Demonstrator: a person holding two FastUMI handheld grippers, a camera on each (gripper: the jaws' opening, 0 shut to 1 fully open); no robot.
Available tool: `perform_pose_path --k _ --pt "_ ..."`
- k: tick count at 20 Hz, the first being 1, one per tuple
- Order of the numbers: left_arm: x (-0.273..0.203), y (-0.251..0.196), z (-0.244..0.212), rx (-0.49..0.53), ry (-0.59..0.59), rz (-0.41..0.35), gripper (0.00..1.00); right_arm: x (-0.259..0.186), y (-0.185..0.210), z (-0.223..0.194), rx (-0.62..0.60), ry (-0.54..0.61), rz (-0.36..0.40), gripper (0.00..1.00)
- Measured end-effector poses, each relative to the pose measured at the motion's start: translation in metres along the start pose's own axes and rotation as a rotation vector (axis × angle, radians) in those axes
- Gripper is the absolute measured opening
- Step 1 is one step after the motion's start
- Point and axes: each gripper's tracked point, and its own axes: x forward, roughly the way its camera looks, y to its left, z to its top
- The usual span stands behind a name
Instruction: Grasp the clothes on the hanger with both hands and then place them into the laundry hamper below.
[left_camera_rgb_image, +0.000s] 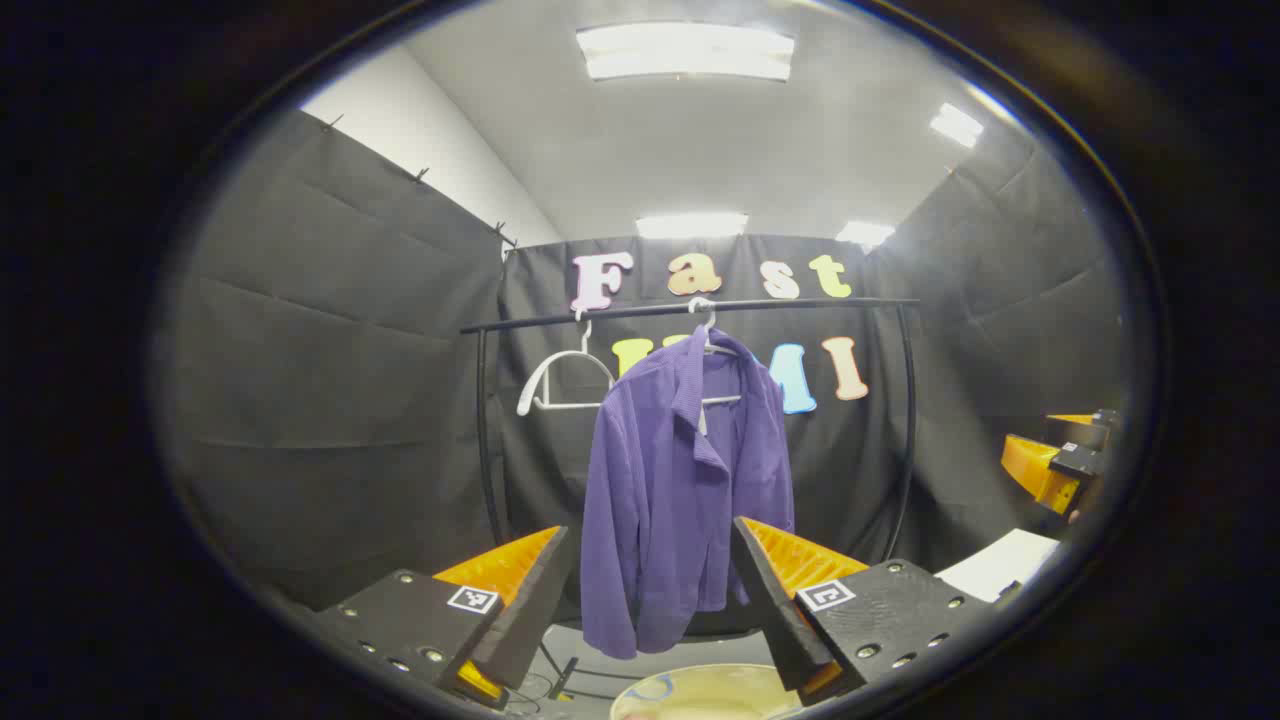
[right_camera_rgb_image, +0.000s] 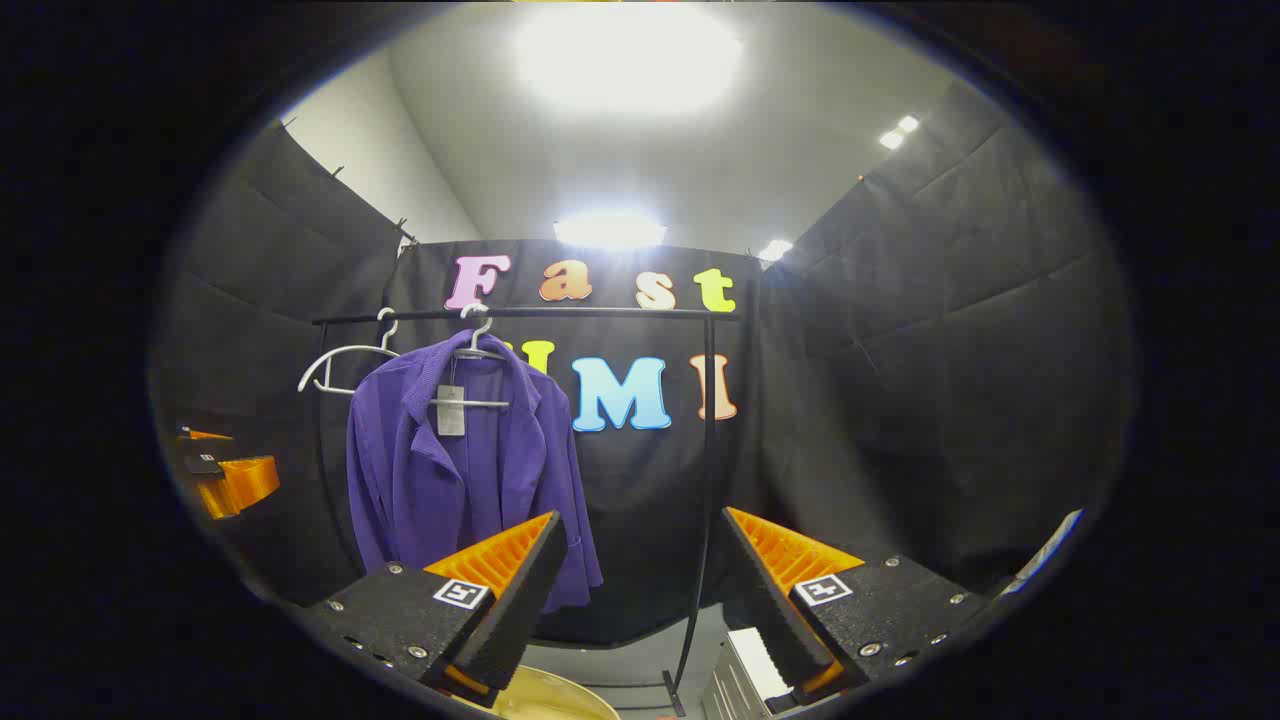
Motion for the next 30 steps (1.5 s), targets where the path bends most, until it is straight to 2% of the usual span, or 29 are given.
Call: perform_pose_path --k 3,4,5,12,13,21,27,28,30 --pt "0.0 0.001 -0.001 0.008 -0.003 0.001 0.86 0.002 0.003 0.001 -0.001 -0.005 0.0 0.95" --pt "0.0 0.002 0.0 0.011 -0.004 0.003 0.98 0.002 0.004 0.0 -0.002 -0.005 0.002 0.95" --pt "0.001 0.001 0.0 0.012 -0.006 0.004 0.92 0.002 0.005 0.0 -0.002 -0.004 0.004 0.95" --pt "0.002 0.006 -0.002 0.006 -0.007 0.019 0.92 0.001 0.005 -0.004 0.001 0.0 0.002 0.95" --pt "0.0 0.006 -0.003 0.006 -0.006 0.02 0.85 0.001 0.004 -0.004 0.002 0.001 0.0 0.95" --pt "0.009 0.0 0.003 0.01 -0.012 0.018 0.86 0.012 0.001 0.0 0.017 -0.006 -0.006 0.95" --pt "0.026 -0.013 0.018 -0.008 -0.035 0.023 0.85 0.04 0.001 0.021 0.031 -0.054 0.015 0.95" --pt "0.031 -0.015 0.021 -0.015 -0.038 0.026 0.92 0.046 0.003 0.026 0.034 -0.063 0.024 0.95" --pt "0.035 -0.019 0.026 -0.03 -0.046 0.032 0.92 0.059 0.005 0.035 0.04 -0.082 0.043 0.95"
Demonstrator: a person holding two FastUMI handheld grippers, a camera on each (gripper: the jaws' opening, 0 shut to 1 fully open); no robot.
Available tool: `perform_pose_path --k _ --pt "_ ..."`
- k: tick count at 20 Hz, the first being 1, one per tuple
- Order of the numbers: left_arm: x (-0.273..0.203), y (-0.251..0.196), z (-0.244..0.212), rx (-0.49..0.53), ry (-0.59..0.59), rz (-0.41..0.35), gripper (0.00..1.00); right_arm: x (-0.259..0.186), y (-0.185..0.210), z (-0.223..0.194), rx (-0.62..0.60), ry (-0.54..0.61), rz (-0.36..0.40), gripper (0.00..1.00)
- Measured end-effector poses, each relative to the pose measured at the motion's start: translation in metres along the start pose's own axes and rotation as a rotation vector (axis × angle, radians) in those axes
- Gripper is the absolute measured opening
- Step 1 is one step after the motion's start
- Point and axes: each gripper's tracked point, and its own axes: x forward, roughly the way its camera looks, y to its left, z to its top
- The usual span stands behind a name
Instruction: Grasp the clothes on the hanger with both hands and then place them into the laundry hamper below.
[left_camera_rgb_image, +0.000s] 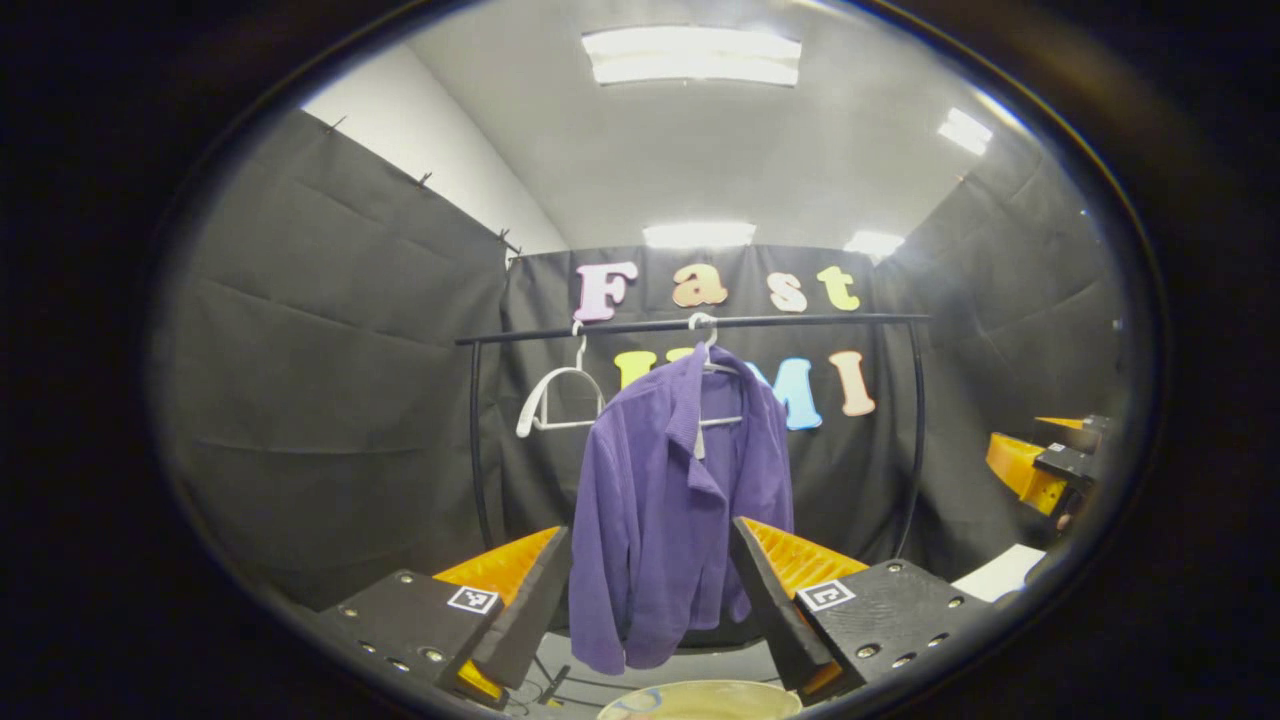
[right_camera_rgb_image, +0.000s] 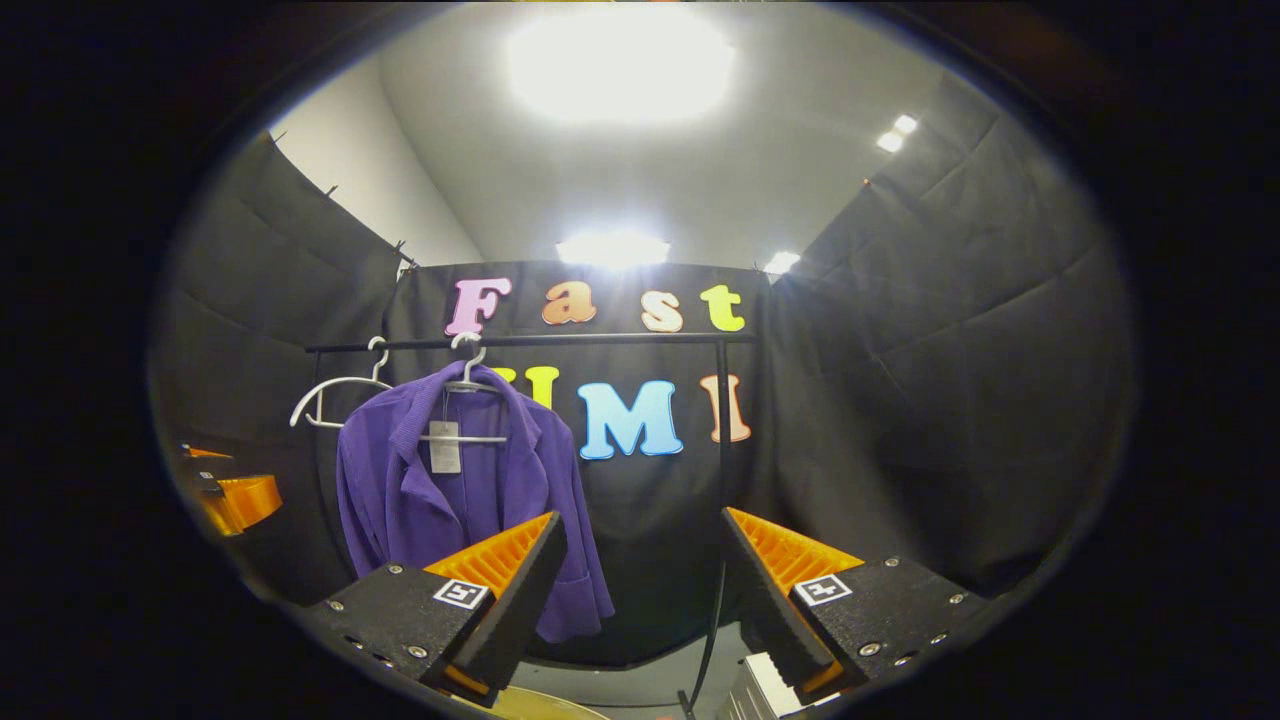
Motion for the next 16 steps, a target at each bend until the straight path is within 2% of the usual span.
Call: perform_pose_path --k 16 --pt "0.091 -0.032 0.022 -0.041 -0.022 0.087 0.92 0.119 0.041 0.032 0.092 -0.084 0.206 0.94"
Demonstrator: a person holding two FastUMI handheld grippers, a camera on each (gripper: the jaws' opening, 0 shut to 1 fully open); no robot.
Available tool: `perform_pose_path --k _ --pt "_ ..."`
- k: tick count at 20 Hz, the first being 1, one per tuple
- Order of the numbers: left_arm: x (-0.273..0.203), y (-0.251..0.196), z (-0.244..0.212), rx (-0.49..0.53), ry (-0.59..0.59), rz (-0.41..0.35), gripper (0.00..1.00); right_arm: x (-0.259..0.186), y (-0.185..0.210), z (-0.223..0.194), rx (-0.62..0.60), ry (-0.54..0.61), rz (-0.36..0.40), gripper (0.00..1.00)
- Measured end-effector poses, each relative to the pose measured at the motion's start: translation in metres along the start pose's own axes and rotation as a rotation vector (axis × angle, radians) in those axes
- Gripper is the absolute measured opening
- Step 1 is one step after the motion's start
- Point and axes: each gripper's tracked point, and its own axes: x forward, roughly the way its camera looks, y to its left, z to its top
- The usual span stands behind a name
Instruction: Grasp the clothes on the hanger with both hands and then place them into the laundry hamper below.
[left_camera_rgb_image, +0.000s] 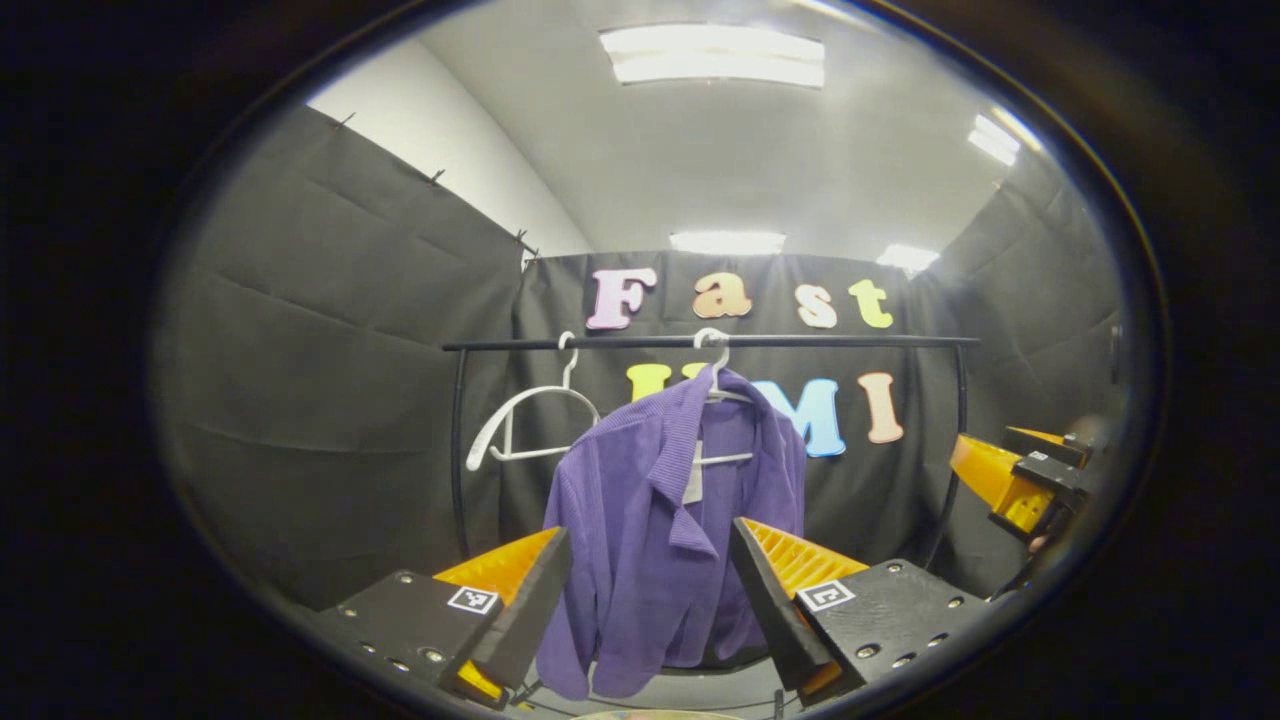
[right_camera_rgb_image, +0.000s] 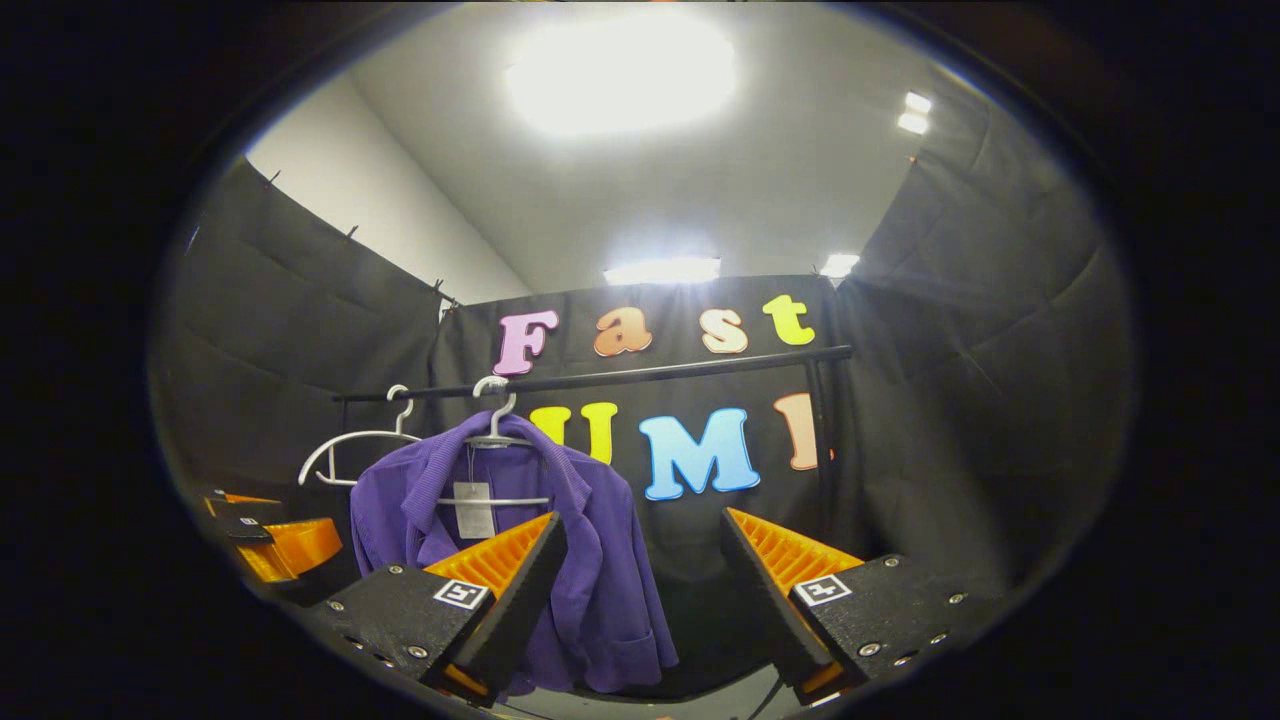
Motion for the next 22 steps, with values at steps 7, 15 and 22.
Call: perform_pose_path --k 7,15,22 --pt "0.061 -0.018 -0.007 -0.005 0.002 0.036 0.92 0.061 0.013 -0.003 0.02 -0.024 0.081 0.95" --pt "0.12 -0.021 -0.044 0.007 0.064 0.067 0.92 0.128 0.042 -0.04 0.031 0.023 0.188 0.95" --pt "0.164 -0.012 -0.069 0.01 0.093 0.123 0.92 0.195 0.065 -0.086 0.112 0.102 0.245 0.94"
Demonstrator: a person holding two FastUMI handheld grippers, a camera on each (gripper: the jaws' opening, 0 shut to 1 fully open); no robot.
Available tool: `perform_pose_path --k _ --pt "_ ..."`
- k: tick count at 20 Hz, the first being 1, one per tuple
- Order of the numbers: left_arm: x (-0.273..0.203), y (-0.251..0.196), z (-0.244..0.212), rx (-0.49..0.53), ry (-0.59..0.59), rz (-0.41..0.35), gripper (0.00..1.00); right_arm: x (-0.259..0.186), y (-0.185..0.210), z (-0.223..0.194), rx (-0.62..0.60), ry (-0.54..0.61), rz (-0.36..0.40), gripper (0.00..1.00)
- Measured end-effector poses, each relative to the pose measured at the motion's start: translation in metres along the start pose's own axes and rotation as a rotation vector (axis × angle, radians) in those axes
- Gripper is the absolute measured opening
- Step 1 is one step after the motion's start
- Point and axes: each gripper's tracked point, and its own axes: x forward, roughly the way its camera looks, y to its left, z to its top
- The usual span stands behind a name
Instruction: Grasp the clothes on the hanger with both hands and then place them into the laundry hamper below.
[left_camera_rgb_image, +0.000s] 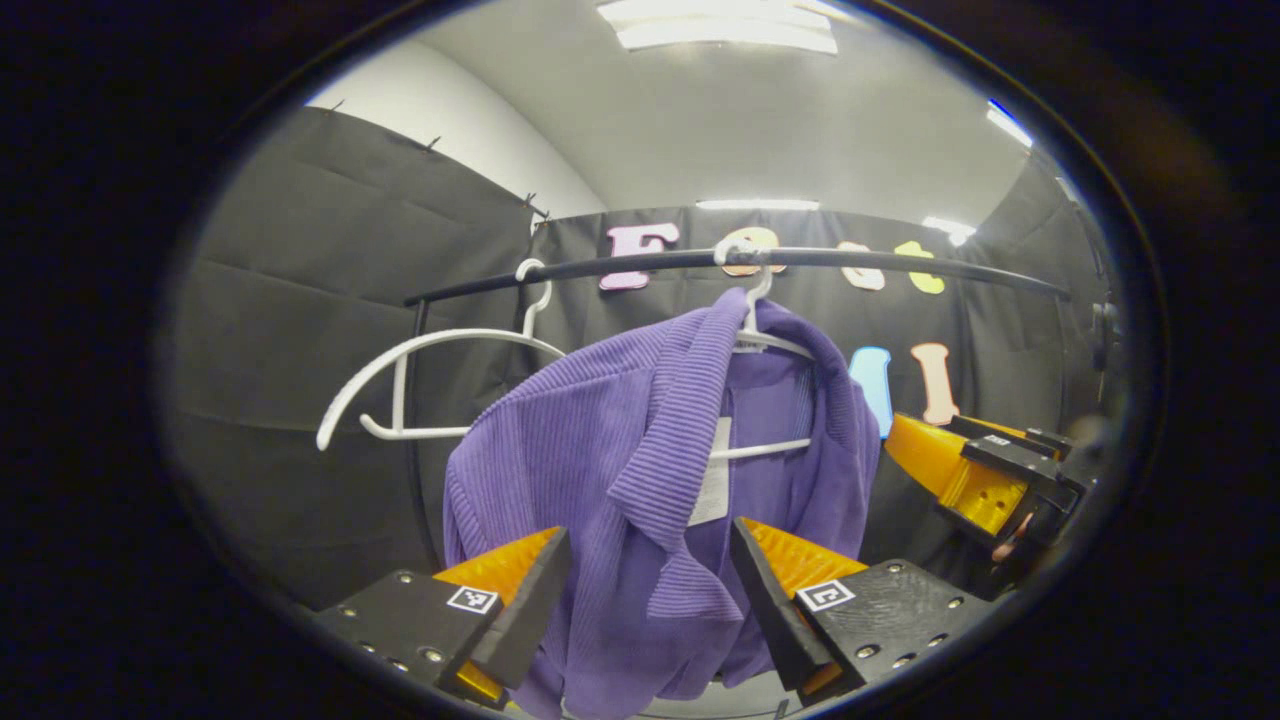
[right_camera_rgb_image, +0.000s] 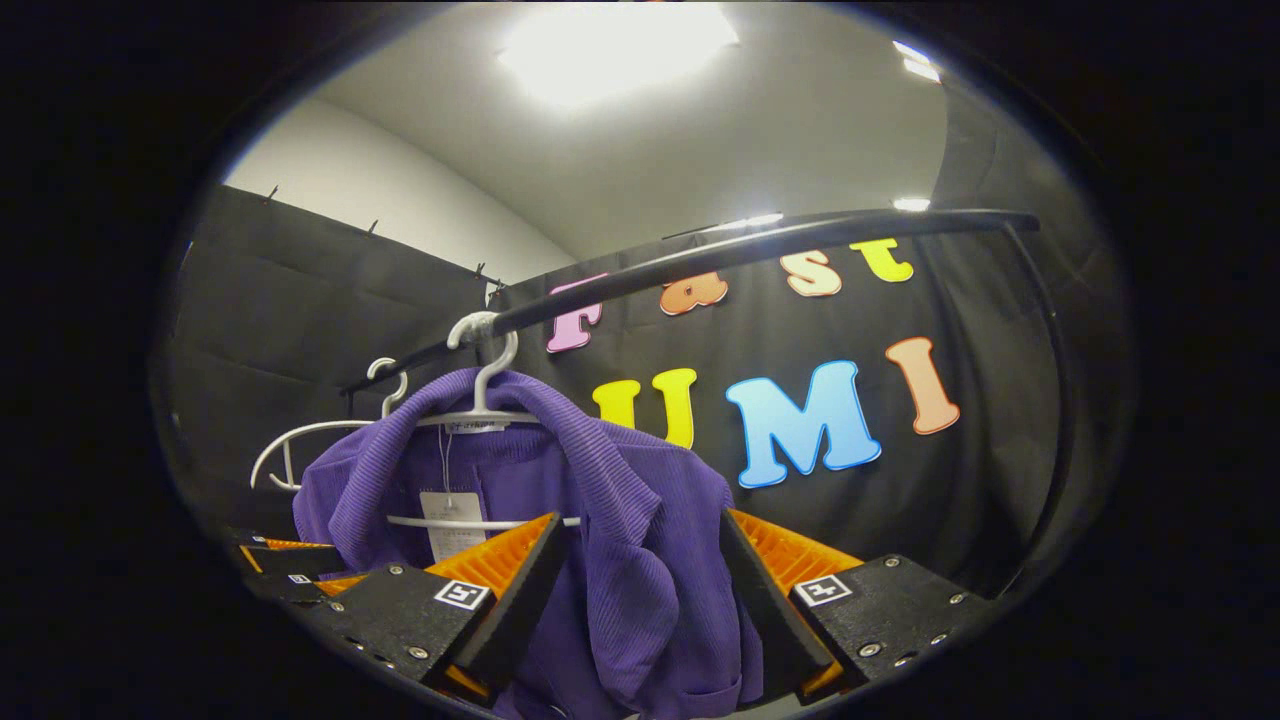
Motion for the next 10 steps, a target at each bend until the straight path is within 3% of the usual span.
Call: perform_pose_path --k 6,10 --pt "0.021 0.014 -0.024 -0.043 0.047 0.087 0.92 0.035 0.006 -0.037 0.029 0.091 0.049 0.94" --pt "0.027 0.02 -0.029 -0.066 0.047 0.134 0.92 0.049 0.006 -0.062 -0.037 0.133 0.06 0.94"
